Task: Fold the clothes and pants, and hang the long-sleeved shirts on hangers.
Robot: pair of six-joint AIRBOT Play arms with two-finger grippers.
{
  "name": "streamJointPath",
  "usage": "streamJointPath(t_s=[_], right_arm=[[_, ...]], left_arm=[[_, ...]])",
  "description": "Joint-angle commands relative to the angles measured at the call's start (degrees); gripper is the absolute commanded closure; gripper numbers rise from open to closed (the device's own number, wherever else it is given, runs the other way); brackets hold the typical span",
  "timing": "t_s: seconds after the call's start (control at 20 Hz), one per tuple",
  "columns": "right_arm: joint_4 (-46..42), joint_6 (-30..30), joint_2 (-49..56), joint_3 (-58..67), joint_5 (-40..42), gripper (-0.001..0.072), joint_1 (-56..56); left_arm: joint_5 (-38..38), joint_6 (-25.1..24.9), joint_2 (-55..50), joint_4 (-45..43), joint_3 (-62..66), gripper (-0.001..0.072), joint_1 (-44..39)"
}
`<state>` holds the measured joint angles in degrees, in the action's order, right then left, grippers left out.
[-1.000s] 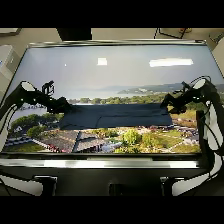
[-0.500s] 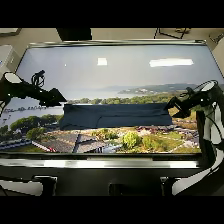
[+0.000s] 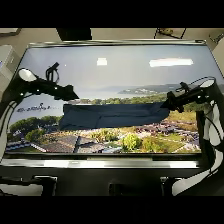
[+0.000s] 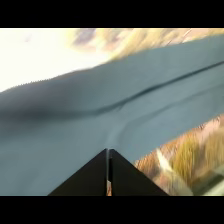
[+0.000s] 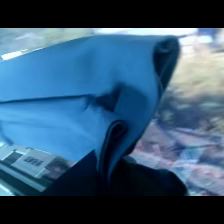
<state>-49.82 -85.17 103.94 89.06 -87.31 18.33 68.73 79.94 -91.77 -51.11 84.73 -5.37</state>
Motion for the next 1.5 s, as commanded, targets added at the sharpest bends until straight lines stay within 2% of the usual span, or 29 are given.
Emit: streamJointPath(t_s=[0.0, 0.1, 0.2, 0.4, 0.55, 0.65, 0.8, 0.85, 0.95, 1.05, 1.1, 1.2, 1.3, 1.35, 1.45], right_arm=[[5.66, 1.05, -8.87, 0.22, -3.02, 0.0671, -1.14], [5.66, -1.42, -15.34, 0.22, -4.00, 0.0671, -3.34], [5.62, -2.34, -20.87, 0.22, -4.09, 0.0671, -5.90], [5.68, -5.29, -28.74, 0.22, -3.17, 0.0671, -9.44], [5.70, -5.29, -31.43, 0.22, -0.94, 0.0671, -12.48], [5.81, -5.68, -32.06, 0.22, 0.98, 0.0671, -14.60], [5.90, -5.81, -32.28, 0.22, 0.66, 0.0671, -17.59], [5.88, -6.73, -32.28, 0.22, 0.85, 0.0671, -18.01], [5.92, -7.21, -32.26, 0.22, 1.81, 0.0671, -18.80], [5.95, -7.21, -31.95, 0.22, 2.78, 0.0671, -20.09], [5.92, -7.19, -31.58, 0.22, 3.48, 0.0671, -21.59], [5.88, -7.19, -29.77, 0.20, 6.36, 0.0671, -25.27], [6.25, -7.19, -26.08, 0.22, 10.95, 0.0670, -29.68], [7.34, -7.17, -23.50, 0.22, 13.05, 0.0670, -32.11], [10.86, -7.02, -17.59, 0.22, 17.22, 0.0670, -36.87]], left_arm=[[-15.93, 1.40, -2.73, 1.22, -0.72, 0.0683, -10.34], [-17.35, 2.97, -6.93, 4.94, -0.81, 0.0683, -15.67], [-15.56, 4.37, -11.04, 9.18, -0.81, 0.0684, -19.58], [-13.31, 5.18, -14.80, 13.29, -1.07, 0.0684, -23.56], [-15.26, 5.90, -17.75, 23.89, -1.03, 0.0685, -27.15], [-18.58, 5.53, -20.06, 31.08, -1.03, 0.0685, -30.64], [-27.56, 5.25, -23.08, 43.01, -0.63, 0.0685, -36.22], [-29.59, 3.69, -24.06, 46.56, 0.17, 0.0685, -37.62], [-30.45, 0.74, -25.07, 48.30, 1.49, 0.0685, -38.03], [-27.04, -6.01, -24.35, 45.81, 1.46, 0.0687, -34.91], [-23.80, -6.05, -23.43, 41.24, 1.46, 0.0690, -32.35], [-17.14, -4.35, -19.19, 24.46, 1.46, 0.0691, -25.16], [-11.47, 0.61, -13.14, 6.58, 1.46, 0.0690, -16.33], [-8.90, 2.27, -9.70, 0.90, 1.46, 0.0690, -11.52], [-4.44, 2.58, -1.95, -3.23, 1.46, 0.0689, -1.20]])
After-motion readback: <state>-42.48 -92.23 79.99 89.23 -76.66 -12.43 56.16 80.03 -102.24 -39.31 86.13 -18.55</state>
